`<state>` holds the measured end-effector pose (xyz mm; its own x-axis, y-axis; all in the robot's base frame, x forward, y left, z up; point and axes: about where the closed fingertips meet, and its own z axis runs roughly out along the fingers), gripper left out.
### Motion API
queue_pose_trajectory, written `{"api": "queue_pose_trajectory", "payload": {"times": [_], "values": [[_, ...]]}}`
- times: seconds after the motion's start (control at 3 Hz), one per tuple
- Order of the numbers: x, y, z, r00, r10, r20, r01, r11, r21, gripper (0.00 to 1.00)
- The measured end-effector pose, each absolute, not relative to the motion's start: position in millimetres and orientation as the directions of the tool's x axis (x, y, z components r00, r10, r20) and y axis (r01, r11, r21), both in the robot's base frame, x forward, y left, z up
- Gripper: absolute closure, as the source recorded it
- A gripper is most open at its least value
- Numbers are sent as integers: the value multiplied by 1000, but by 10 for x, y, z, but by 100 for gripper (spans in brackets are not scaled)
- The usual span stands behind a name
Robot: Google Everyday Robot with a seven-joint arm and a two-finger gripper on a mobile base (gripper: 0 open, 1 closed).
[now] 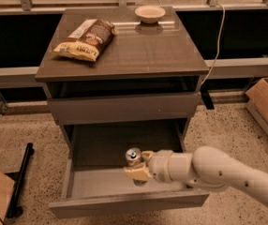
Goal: Pick redbull can from middle drawer and place on counter
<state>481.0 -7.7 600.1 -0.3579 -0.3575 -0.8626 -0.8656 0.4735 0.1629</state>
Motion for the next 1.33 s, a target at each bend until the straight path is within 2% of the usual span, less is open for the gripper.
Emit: {"api": "queue_pose_trajectory", "payload": {"times": [0.33,0.67,1.0,1.33], "values": [[4651,-423,7061,-242,-406,-881,-890,455,35,100],[4891,-846,8123,-168,-445,-880,-849,519,-100,100],[5416,-1399,8752,-164,-449,-878,-764,621,-175,100],[5695,-1531,9079,-142,-440,-887,-733,648,-205,100]]}}
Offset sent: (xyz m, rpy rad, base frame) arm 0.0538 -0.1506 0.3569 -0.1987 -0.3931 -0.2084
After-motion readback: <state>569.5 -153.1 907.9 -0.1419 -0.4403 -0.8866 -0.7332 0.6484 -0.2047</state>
